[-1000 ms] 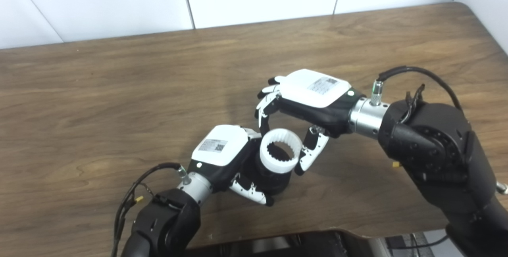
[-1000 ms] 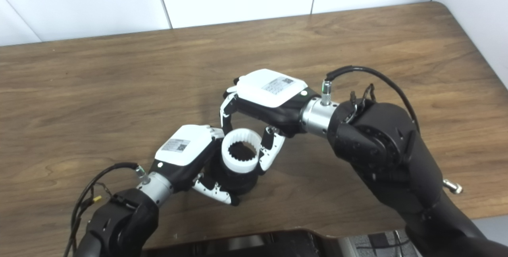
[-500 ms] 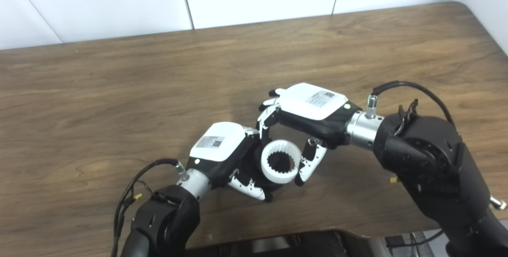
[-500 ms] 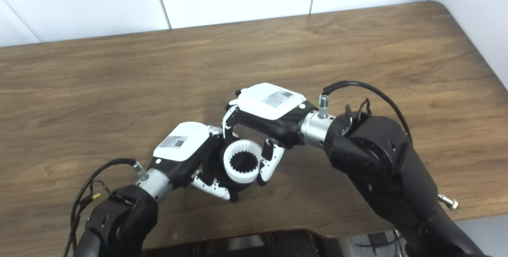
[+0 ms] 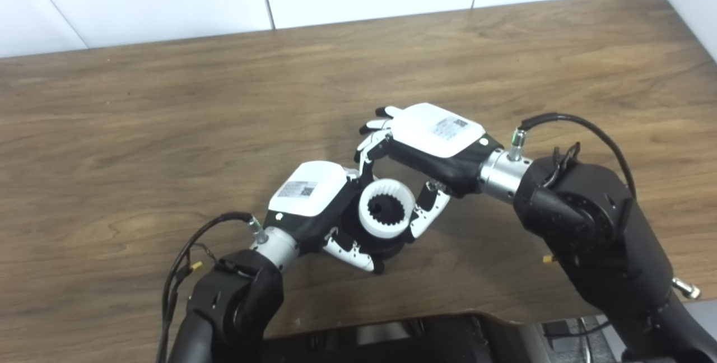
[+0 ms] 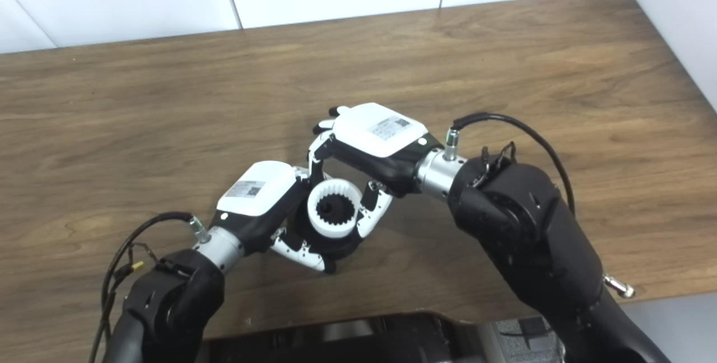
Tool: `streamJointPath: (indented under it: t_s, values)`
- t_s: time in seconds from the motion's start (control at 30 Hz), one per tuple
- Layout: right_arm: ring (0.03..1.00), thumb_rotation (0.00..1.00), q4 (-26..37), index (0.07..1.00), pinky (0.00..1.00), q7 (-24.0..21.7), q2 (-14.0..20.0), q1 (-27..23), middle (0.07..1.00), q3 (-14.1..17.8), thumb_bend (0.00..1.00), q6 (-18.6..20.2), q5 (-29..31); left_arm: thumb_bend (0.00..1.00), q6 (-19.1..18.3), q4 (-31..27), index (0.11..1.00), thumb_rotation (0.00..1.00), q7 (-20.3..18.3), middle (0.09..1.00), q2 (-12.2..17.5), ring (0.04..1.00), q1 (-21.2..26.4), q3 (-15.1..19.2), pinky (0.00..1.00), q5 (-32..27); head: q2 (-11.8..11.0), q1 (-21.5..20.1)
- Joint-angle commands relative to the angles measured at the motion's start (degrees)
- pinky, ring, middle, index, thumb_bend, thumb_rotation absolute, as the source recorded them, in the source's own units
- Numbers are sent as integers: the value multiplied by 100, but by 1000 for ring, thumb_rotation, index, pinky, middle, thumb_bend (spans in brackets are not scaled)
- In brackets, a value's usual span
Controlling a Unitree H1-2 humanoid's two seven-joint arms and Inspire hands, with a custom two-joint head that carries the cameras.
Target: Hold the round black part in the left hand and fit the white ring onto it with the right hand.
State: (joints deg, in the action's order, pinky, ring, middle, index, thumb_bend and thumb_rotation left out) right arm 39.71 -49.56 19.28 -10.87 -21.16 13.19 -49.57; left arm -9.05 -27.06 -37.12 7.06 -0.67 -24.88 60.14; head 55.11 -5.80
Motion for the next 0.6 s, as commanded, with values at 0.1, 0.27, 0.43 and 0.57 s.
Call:
streamJointPath:
  t_s: [0.1, 0.27, 0.43, 0.57]
  values:
    - [910, 134, -60, 482, 1000, 78, 19, -27, 776, -37, 524, -207, -59, 996, -133, -20, 699, 257, -162, 771, 58, 809, -1, -3, 842, 119, 9, 13]
    - [903, 134, -57, 482, 993, 126, 15, 11, 772, -46, 525, -264, -70, 991, -173, -44, 706, 247, -208, 774, 35, 815, 2, -13, 848, 95, 22, 27]
    - [902, 136, 24, 481, 1000, 59, -30, 29, 771, -113, 525, -250, -120, 982, -172, -8, 721, 254, -107, 773, 10, 810, -19, -5, 842, 91, 14, 38]
    - [908, 135, 85, 482, 1000, -30, -47, 27, 775, -160, 525, -224, -138, 998, -247, 17, 736, 239, 42, 765, -94, 797, -79, 60, 822, 25, 16, 75]
